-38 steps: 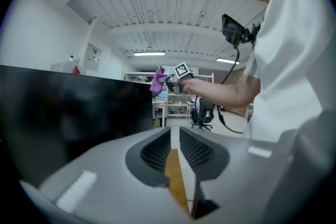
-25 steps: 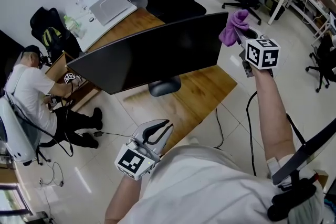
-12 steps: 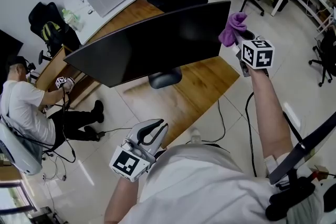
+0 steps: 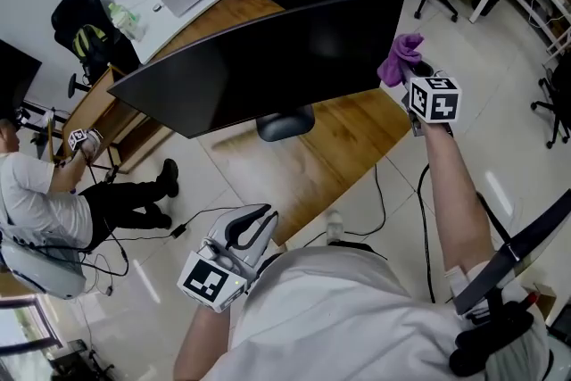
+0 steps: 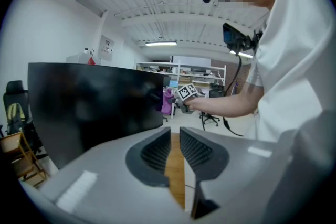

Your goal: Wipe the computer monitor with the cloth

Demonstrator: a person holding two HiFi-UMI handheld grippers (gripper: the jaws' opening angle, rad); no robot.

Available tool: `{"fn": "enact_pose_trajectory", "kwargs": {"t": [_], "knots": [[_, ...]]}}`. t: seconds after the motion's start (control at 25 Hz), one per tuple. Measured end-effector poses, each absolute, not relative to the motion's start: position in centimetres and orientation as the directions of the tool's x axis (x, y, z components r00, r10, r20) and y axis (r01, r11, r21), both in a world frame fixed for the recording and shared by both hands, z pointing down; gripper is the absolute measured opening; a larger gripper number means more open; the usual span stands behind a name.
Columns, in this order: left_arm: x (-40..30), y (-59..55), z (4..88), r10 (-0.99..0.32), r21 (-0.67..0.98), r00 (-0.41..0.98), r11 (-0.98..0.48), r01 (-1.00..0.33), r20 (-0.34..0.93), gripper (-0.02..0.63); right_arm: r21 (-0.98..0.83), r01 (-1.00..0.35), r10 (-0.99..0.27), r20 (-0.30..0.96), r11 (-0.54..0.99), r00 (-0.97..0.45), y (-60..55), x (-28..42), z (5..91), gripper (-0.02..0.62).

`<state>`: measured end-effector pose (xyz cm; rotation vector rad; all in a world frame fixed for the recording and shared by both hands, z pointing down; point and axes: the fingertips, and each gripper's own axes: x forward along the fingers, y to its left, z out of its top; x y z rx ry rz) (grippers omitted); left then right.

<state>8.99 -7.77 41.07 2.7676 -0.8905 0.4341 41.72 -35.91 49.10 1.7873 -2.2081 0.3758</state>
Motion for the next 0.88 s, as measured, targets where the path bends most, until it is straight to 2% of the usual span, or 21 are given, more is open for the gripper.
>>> {"fn": "enact_pose_trajectory", "kwargs": {"t": [0.88], "knots": [[5.4, -6.2, 41.5, -0.574, 0.106, 0.715, -0.746, -0.658, 0.398, 0.074, -0.037, -0.994, -0.832, 0.545, 0.101, -0.105, -35.1, 42.5, 62.2, 0.060]]}}
